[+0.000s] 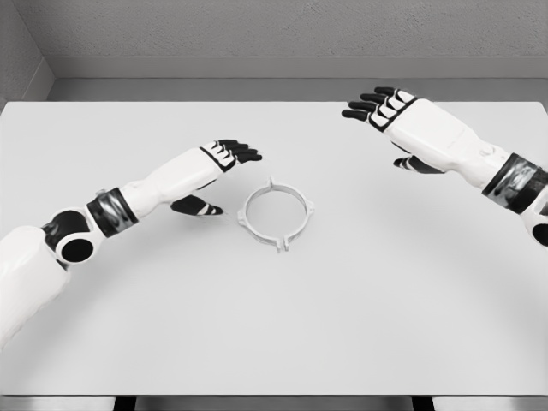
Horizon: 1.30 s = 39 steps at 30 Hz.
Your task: Assemble PVC drainage pipe clamps
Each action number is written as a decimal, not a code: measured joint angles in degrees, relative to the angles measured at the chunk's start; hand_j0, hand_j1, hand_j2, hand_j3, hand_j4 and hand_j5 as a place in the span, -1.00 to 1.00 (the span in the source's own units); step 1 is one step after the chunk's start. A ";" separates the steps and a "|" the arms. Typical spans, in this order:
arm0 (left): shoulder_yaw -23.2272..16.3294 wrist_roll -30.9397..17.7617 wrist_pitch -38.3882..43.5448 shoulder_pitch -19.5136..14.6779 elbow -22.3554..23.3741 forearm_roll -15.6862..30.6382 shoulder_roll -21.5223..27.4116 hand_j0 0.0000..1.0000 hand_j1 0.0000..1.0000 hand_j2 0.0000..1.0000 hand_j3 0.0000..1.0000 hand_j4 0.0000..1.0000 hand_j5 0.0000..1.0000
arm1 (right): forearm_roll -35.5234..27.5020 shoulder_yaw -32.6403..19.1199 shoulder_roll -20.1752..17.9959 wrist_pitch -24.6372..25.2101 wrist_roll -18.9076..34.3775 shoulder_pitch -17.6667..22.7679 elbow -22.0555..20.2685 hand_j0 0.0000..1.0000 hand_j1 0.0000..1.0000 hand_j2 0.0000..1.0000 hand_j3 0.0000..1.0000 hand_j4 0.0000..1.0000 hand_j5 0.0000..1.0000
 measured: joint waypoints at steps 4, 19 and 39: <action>0.20 0.01 0.00 -1.23 2.00 0.07 0.07 1.00 1.00 1.00 1.00 1.00 1.00 | 0.48 4.87 1.65 0.45 -0.01 -2.11 3.46 1.00 1.00 1.00 1.00 1.00 1.00; 2.07 0.02 0.00 -3.25 6.50 0.21 2.12 1.00 1.00 1.00 1.00 1.00 1.00 | 3.81 10.54 10.99 0.61 1.47 -2.64 10.01 1.00 1.00 1.00 1.00 1.00 1.00; 2.43 0.00 0.00 -3.25 6.74 0.54 2.58 1.00 1.00 1.00 1.00 1.00 1.00 | 4.95 11.80 14.12 0.60 1.58 -4.92 17.48 1.00 1.00 1.00 1.00 1.00 1.00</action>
